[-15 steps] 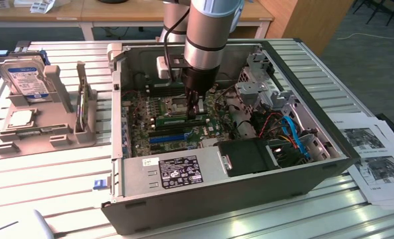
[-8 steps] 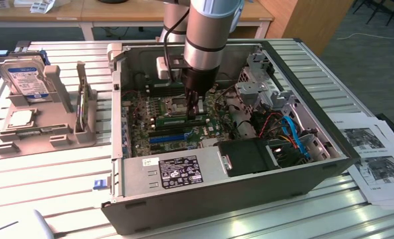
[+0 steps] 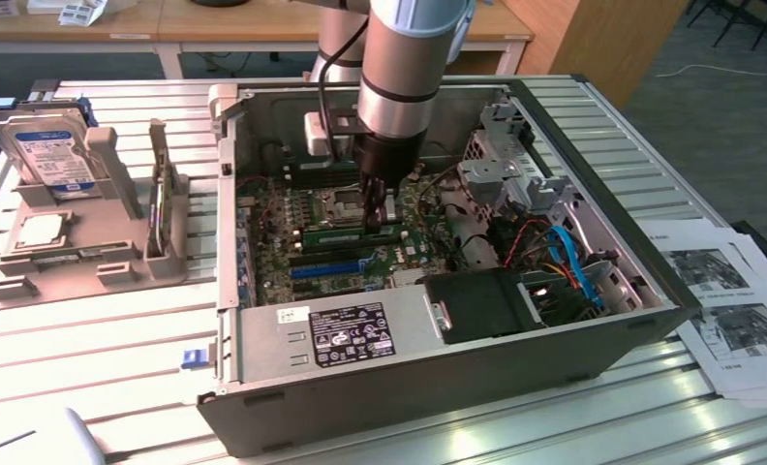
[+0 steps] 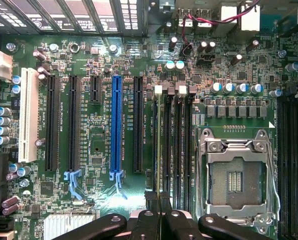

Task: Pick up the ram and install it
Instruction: 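Insert the ram into the slot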

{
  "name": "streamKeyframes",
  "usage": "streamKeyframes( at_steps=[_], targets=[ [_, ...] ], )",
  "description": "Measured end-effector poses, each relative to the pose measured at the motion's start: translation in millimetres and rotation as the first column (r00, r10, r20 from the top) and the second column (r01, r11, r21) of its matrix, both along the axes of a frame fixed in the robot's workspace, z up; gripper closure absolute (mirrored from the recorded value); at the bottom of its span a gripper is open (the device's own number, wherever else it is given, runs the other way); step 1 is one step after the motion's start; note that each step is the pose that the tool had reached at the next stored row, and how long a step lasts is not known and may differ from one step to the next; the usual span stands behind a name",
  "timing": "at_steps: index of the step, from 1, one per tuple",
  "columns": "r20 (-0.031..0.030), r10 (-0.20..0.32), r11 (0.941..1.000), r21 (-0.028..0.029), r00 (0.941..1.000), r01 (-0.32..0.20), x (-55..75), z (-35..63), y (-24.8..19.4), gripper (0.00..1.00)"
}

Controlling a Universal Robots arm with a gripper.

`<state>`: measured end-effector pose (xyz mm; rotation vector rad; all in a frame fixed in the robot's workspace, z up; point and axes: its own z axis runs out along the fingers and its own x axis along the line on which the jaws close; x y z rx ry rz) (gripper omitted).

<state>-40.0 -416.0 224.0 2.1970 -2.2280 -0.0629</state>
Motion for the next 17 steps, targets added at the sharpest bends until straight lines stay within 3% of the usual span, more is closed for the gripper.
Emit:
streamKeyframes(
  at_steps=[17],
  targets=[
    [0.0,0.0,1.0,0.0,1.0,0.0,0.0,-3.1,0.0,0.88]
  ],
)
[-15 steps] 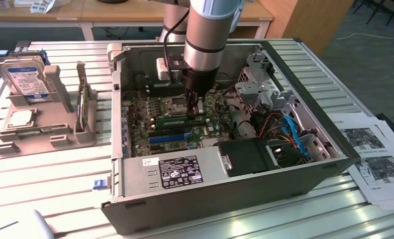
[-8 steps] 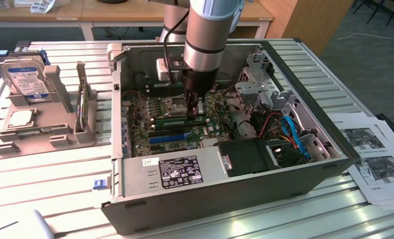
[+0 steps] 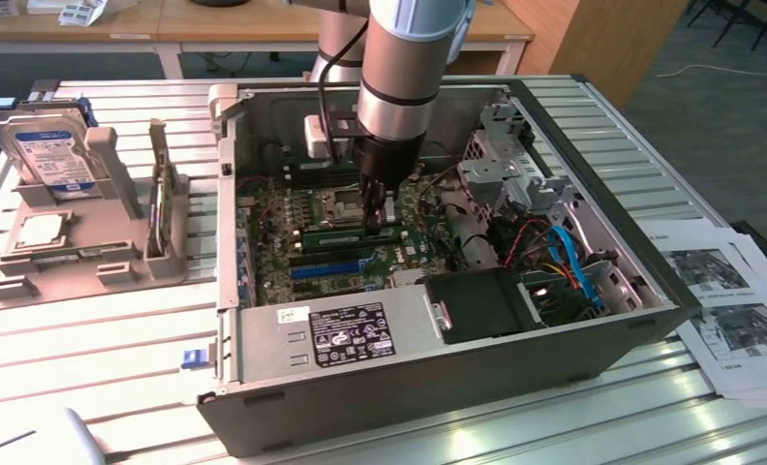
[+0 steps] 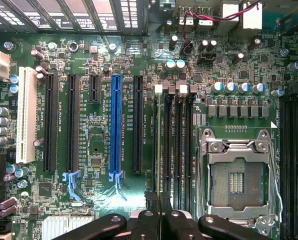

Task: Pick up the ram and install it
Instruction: 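Insert the ram into the slot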

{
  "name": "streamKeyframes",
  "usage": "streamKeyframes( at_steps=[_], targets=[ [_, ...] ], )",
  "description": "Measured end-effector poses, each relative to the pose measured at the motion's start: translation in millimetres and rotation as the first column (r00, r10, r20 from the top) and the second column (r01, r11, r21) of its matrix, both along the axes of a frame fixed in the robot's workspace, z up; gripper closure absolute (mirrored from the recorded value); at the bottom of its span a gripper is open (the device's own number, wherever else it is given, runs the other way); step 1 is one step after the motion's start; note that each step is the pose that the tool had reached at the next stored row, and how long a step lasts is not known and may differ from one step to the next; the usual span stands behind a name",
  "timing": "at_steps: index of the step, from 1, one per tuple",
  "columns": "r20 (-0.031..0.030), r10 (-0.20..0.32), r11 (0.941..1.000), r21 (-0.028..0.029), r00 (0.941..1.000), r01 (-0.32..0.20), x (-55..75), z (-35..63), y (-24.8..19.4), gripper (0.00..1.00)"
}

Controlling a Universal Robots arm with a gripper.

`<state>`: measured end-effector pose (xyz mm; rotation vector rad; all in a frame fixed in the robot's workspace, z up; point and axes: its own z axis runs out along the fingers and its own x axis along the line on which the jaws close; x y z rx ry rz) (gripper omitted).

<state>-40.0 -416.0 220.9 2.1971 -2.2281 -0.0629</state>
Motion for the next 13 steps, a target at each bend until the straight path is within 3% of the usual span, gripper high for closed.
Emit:
streamKeyframes(
  at_steps=[10,13],
  targets=[
    [0.0,0.0,1.0,0.0,1.0,0.0,0.0,0.0,0.0,0.88],
    [0.0,0.0,1.0,0.0,1.0,0.0,0.0,0.0,0.0,0.82]
  ],
)
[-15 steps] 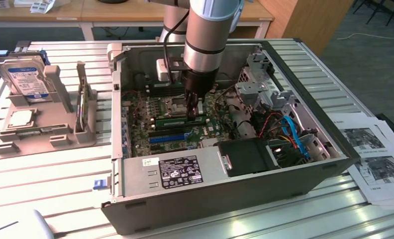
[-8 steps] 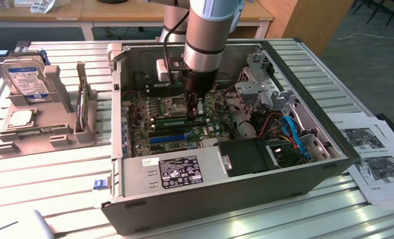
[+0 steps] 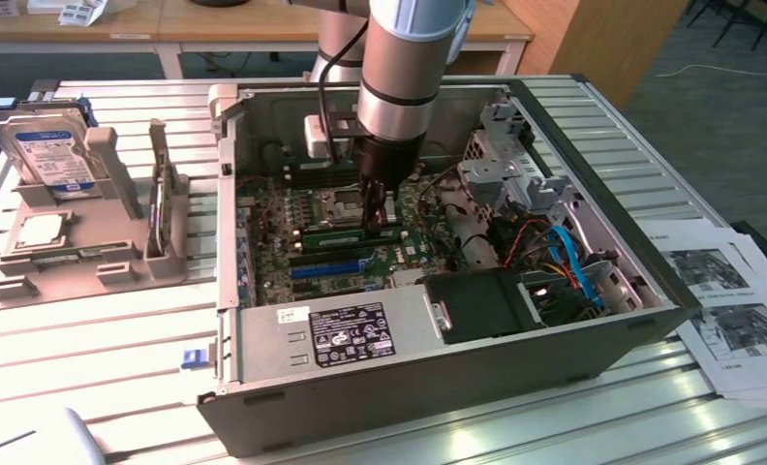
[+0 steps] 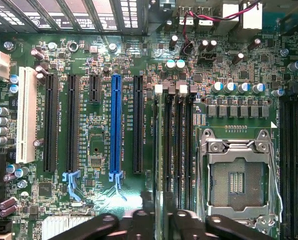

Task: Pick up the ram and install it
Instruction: 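Insert the ram into the slot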

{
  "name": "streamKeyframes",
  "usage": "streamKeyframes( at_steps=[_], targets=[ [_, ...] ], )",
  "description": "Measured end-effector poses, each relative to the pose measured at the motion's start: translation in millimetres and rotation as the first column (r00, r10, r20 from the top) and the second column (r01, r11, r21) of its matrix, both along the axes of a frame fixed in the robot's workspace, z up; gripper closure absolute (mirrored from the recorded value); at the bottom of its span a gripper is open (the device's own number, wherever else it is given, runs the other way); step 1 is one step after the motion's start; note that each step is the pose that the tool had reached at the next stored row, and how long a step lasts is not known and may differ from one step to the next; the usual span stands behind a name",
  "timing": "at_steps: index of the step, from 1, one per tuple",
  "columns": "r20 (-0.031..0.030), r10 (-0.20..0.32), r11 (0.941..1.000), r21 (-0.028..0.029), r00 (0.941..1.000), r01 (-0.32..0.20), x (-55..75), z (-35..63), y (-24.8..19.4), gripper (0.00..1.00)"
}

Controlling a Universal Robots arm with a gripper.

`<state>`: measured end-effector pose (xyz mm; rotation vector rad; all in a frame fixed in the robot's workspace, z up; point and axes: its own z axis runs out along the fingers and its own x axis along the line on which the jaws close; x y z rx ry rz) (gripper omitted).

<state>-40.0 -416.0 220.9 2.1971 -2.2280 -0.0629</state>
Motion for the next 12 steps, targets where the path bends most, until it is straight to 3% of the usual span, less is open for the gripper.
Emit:
streamKeyframes(
  at_steps=[1,12],
  targets=[
    [0.0001,0.0,1.0,0.0,1.0,0.0,0.0,0.0,0.0,0.75],
    [0.0002,0.0,1.0,0.0,1.0,0.0,0.0,5.0,0.0,0.75]
  ],
)
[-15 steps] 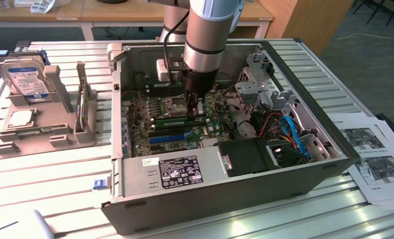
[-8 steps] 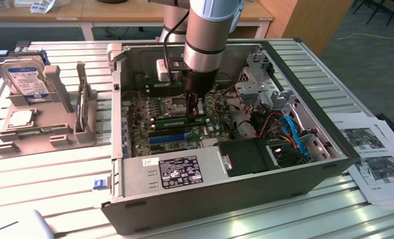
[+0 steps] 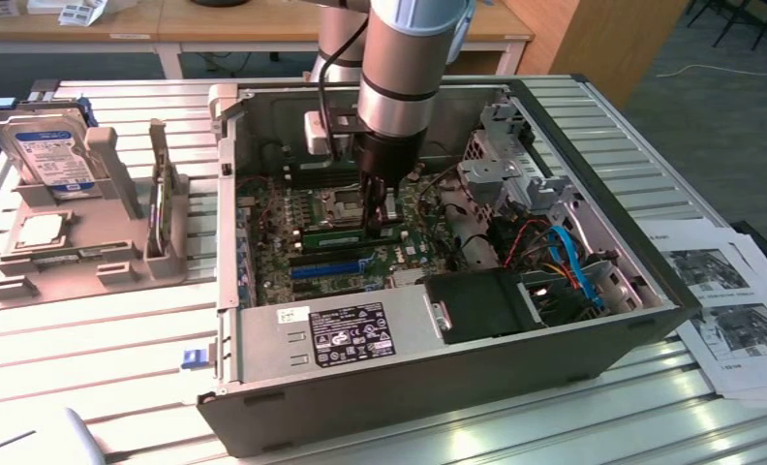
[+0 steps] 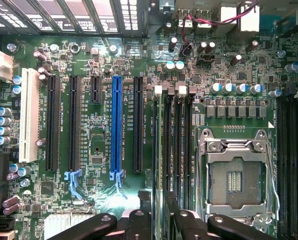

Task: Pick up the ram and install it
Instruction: 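Insert the ram into the slot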

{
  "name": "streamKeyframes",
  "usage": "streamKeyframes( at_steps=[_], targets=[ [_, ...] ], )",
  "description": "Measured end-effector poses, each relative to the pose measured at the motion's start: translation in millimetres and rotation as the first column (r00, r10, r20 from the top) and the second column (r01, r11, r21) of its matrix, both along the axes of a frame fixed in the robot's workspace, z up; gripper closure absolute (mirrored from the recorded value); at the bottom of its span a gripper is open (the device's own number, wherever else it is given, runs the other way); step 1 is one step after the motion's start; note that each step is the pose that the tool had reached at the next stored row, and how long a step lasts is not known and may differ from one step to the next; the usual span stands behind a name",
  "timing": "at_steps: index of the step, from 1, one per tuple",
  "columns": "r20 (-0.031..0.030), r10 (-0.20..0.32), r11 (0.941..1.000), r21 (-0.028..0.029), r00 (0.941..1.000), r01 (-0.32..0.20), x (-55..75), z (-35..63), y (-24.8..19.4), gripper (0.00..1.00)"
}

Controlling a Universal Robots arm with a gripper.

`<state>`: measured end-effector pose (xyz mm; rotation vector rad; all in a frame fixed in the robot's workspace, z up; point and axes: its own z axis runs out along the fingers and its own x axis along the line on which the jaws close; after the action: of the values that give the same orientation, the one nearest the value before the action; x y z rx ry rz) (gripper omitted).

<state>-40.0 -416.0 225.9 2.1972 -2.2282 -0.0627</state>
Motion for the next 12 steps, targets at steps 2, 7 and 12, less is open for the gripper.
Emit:
streamKeyframes(
  at_steps=[2,7,12],
  targets=[
    [0.0001,0.0,1.0,0.0001,1.0,0.0,0.0,2.4,0.0,0.75],
    [0.0001,0.0,1.0,0.0001,1.0,0.0,0.1,9.9,0.1,0.75],
    [0.0001,0.0,1.0,0.0,1.0,0.0,0.4,19.0,0.1,0.75]
  ],
)
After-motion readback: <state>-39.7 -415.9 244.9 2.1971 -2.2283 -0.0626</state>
